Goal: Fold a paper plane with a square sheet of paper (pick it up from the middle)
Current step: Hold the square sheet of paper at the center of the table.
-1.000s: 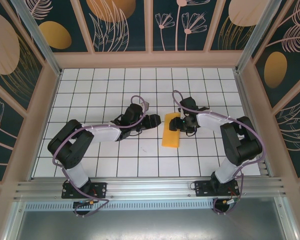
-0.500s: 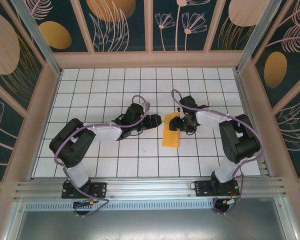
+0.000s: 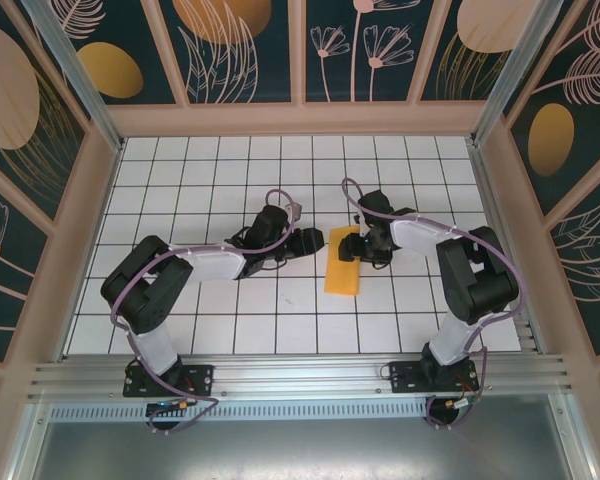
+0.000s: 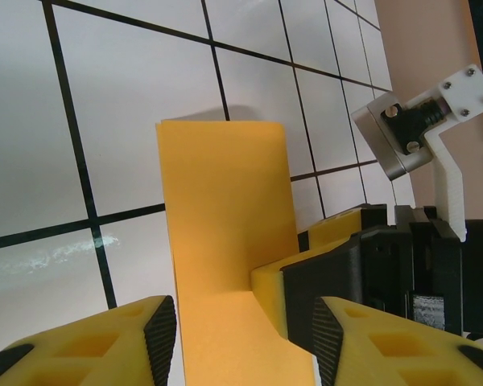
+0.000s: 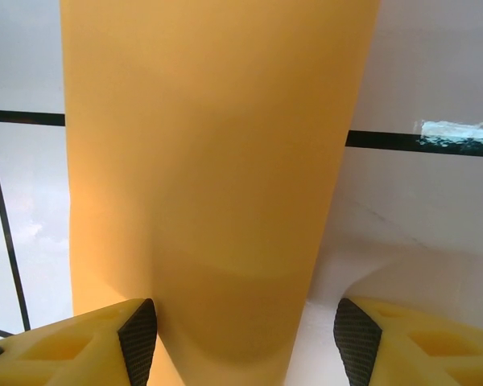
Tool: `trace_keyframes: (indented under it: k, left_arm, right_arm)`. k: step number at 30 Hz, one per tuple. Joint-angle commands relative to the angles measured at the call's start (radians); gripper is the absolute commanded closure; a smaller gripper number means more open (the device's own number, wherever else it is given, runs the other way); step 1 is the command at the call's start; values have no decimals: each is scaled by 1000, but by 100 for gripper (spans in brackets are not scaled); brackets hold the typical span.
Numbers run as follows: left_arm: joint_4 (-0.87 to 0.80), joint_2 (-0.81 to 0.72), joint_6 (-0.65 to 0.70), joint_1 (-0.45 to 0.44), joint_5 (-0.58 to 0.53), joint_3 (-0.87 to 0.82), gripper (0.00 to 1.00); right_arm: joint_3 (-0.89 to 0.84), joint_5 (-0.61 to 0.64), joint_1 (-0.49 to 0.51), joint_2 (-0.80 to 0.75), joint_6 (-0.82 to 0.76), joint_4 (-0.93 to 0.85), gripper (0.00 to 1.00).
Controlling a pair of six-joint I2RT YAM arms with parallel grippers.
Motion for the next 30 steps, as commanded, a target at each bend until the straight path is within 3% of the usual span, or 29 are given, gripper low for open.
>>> trace_keyframes:
  k: [1,8,15,23,30]
  left_arm:
    - [1,17,-11,-7,16,26,49]
    - [-41,49,-20,-7,16,64,58]
    - [-68,114,-59,-9,26,129,89]
    - [-119,208,-67,-40,44,212,99]
    - [-139,255,-76,-52,39,235,100]
  right_arm:
    - [-4,35,-3,61,-19,12,35]
    - [-14,34,-3,67,-21,18,35]
    - [-19,32,-2,68,-19,26,35]
    - [-22,31,-3,70,-16,27,35]
    - [-26,27,-2,70,-12,33,35]
